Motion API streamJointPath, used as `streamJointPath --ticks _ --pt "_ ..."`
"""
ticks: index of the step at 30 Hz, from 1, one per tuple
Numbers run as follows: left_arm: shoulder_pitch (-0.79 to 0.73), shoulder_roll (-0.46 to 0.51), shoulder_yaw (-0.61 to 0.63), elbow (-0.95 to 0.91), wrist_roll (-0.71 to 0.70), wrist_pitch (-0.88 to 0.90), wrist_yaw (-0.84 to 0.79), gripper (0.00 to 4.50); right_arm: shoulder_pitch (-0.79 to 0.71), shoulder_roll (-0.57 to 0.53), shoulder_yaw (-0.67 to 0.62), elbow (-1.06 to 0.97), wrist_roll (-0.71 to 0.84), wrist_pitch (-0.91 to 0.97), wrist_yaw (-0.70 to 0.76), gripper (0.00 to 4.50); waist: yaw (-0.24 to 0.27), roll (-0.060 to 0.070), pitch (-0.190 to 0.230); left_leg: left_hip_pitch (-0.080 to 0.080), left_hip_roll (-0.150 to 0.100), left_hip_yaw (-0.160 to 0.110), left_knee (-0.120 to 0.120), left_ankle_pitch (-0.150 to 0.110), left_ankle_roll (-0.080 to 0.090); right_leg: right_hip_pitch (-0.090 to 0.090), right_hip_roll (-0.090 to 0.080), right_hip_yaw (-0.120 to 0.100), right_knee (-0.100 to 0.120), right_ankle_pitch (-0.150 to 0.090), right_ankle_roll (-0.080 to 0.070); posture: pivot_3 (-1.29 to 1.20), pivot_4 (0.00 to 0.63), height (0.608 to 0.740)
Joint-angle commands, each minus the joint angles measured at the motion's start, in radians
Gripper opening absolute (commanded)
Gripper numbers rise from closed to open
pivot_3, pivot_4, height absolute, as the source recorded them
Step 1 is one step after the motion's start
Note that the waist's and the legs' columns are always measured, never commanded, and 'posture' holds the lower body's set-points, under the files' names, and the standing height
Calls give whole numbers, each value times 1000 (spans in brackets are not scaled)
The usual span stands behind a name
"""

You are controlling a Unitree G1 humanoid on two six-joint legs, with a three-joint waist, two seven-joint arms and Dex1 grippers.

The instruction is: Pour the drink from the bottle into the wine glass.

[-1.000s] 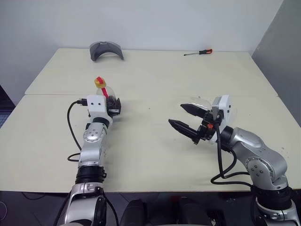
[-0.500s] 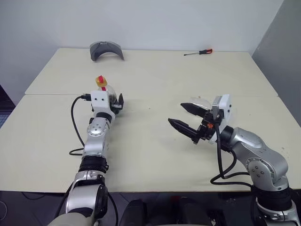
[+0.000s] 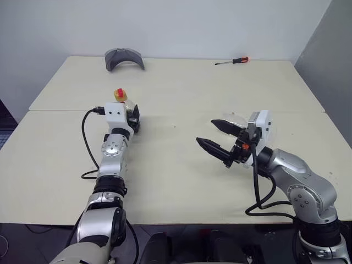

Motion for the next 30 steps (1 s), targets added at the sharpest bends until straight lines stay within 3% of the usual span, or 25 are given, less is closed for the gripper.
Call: streamJointPath --ticks 1,4,7,20,25,30 --pt "-28 20 4 -10 -1 -27 0 2200 -9 5 -8 -16 11 -13 -1 4500 0 0 0 0 0 0 0 0 0 0 0 0 0 0 0 0 150 740" --pt "-31 23 4 -9 1 -27 2 1643 -13 7 -7 -12 10 -13 0 4500 0 0 0 0 0 0 0 1 -2 0 0 0 0 0 0 0 150 740" --pt "-32 25 3 -13 1 -25 3 1378 -16 7 -6 -10 10 -14 1 4500 0 0 0 0 0 0 0 1 -2 0 0 0 0 0 0 0 150 740" --pt "-22 14 -14 -75 -16 45 -38 1238 -36 -5 9 8 -28 -19 -3 4500 -1 0 0 0 0 0 0 1 -2 0 0 0 0 0 0 0 150 740" --pt "21 11 -61 -251 -74 203 -186 1232 -128 -20 51 62 -108 -25 -5 4500 -1 0 0 -1 0 0 0 2 -3 -1 0 0 0 0 0 0 150 740" --pt "69 73 -147 -477 -173 401 -457 1232 -341 31 92 249 -190 -65 6 4500 -7 0 0 -1 0 0 0 2 -4 -1 0 0 1 0 0 0 150 740"
